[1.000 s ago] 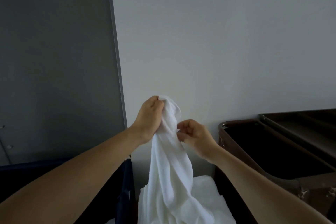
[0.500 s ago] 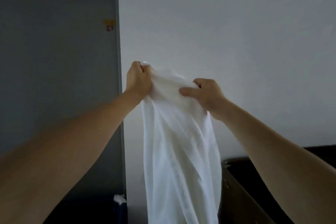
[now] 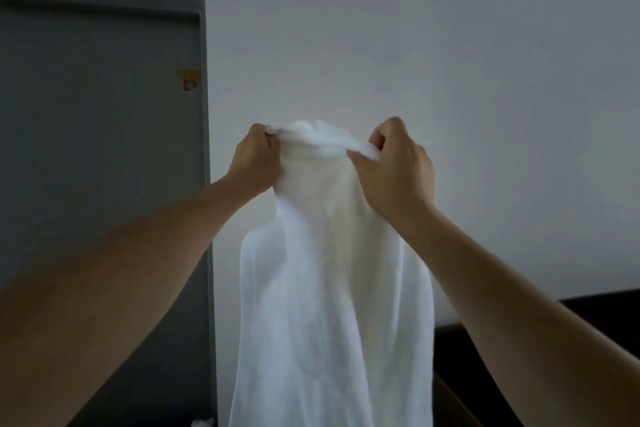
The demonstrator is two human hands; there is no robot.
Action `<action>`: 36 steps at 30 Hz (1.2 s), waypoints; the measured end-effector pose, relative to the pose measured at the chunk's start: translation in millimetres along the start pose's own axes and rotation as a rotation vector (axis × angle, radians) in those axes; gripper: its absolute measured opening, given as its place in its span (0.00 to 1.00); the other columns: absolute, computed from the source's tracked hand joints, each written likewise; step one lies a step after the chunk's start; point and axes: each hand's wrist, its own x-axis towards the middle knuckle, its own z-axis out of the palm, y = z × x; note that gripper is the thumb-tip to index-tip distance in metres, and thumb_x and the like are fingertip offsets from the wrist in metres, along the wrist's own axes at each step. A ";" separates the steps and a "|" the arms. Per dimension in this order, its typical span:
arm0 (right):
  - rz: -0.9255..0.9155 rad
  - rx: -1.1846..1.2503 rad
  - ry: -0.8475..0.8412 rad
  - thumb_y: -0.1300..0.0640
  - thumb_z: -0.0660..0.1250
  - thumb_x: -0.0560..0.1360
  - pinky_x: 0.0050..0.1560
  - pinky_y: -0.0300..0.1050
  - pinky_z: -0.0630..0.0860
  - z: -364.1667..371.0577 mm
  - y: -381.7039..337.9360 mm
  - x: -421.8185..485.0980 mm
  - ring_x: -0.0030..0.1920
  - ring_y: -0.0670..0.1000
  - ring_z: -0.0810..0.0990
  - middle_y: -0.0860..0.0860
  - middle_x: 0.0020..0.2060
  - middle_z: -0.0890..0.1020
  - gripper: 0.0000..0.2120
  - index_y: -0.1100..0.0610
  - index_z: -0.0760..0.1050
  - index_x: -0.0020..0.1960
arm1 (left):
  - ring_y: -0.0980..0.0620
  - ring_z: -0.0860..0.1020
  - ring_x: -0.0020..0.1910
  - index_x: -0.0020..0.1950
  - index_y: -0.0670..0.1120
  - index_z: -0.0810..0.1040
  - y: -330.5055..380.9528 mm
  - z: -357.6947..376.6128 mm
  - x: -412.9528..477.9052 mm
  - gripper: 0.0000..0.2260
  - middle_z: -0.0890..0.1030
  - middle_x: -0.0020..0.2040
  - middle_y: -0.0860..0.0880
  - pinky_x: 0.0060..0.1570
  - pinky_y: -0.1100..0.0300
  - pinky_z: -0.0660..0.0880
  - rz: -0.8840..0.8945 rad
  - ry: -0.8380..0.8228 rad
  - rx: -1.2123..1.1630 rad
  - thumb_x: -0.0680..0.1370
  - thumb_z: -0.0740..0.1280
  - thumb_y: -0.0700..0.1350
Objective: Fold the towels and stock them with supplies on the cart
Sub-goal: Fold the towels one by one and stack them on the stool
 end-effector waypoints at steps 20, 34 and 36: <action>0.133 0.042 -0.412 0.46 0.73 0.72 0.33 0.41 0.67 -14.3 22.0 -21.6 0.36 0.44 0.75 0.44 0.35 0.77 0.12 0.49 0.72 0.38 | 0.48 0.68 0.36 0.41 0.43 0.71 -31.3 0.8 -28.6 0.11 0.69 0.37 0.47 0.32 0.59 0.65 -0.418 -0.155 -0.354 0.81 0.53 0.40; 0.724 0.624 -0.540 0.54 0.68 0.78 0.44 0.50 0.81 -11.2 45.7 -100.7 0.38 0.50 0.79 0.54 0.37 0.82 0.10 0.61 0.81 0.46 | 0.65 0.74 0.36 0.41 0.47 0.74 28.3 34.2 -110.0 0.09 0.77 0.37 0.57 0.35 0.73 0.68 0.226 -0.453 -0.222 0.78 0.58 0.47; 0.712 0.587 -0.558 0.60 0.69 0.74 0.40 0.44 0.80 -13.3 51.2 -101.1 0.35 0.48 0.79 0.51 0.33 0.81 0.04 0.60 0.81 0.42 | 0.64 0.73 0.34 0.40 0.48 0.74 28.0 29.5 -113.2 0.09 0.76 0.36 0.57 0.35 0.71 0.68 0.219 -0.519 -0.224 0.74 0.56 0.50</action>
